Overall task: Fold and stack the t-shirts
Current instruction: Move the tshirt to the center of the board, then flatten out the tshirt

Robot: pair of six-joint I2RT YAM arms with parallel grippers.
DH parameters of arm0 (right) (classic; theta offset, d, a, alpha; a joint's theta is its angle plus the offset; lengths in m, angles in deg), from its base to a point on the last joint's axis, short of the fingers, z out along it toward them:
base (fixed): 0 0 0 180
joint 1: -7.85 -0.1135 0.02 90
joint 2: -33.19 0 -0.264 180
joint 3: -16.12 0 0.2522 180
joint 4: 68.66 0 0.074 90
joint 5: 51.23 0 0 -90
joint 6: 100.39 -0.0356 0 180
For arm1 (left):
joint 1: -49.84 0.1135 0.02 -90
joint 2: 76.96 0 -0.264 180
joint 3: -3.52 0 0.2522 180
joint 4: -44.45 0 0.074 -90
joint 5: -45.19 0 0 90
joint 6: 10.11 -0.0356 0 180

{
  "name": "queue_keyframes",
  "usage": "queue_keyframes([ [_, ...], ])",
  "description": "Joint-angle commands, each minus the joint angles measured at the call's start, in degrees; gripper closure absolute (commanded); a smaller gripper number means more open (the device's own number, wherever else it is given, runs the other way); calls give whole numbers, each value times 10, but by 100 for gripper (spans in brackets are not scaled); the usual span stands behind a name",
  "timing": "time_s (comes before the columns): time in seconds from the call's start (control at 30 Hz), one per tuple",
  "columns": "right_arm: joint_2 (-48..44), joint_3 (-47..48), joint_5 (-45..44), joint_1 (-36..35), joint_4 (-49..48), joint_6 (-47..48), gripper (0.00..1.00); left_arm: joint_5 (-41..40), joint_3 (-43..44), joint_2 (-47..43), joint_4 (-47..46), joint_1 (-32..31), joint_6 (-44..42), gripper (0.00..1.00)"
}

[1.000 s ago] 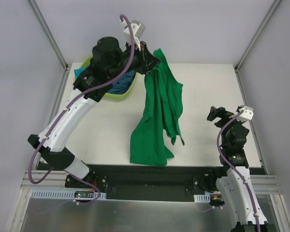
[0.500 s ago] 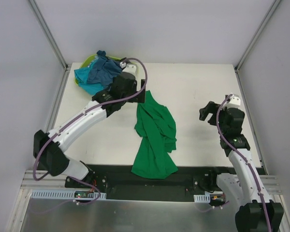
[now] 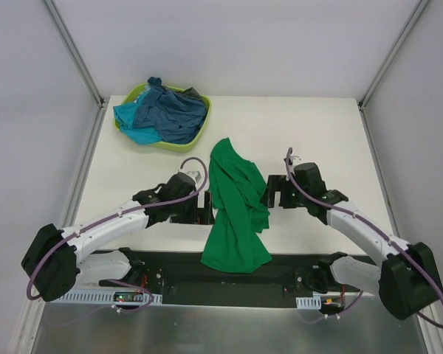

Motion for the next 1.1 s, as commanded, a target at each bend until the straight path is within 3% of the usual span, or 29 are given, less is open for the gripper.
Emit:
queue_keyframes([
  [0.0, 73, 33, 14, -10, -18, -51, 1, 97, -16, 21, -16, -35, 33, 5],
  [0.23, 149, 50, 35, -29, -43, -60, 11, 82, -1, 120, -67, -70, 40, 23],
  [0.33, 157, 48, 34, -35, -45, -60, 14, 71, 30, 191, -68, -74, 29, 36],
  [0.5, 175, 52, 21, -54, -46, -59, 24, 80, 75, 277, -68, -87, 17, 63],
  [0.6, 189, 61, 11, -62, -36, -58, 33, 73, 87, 299, -68, -89, 15, 86],
  [0.63, 190, 62, 2, -65, -29, -58, 37, 58, 87, 300, -66, -91, 16, 98],
  [0.67, 193, 64, -10, -66, -22, -57, 42, 38, 86, 297, -62, -89, 21, 100],
  [0.77, 189, 66, -61, -69, 3, -59, 74, -35, 80, 271, -44, -90, 39, 100],
  [0.87, 171, 74, -125, -69, 35, -60, 99, -136, 75, 227, -12, -89, 58, 100],
  [1.07, 100, 72, -248, -64, 80, -61, 100, -272, 70, 131, 29, -64, 40, 100],
])
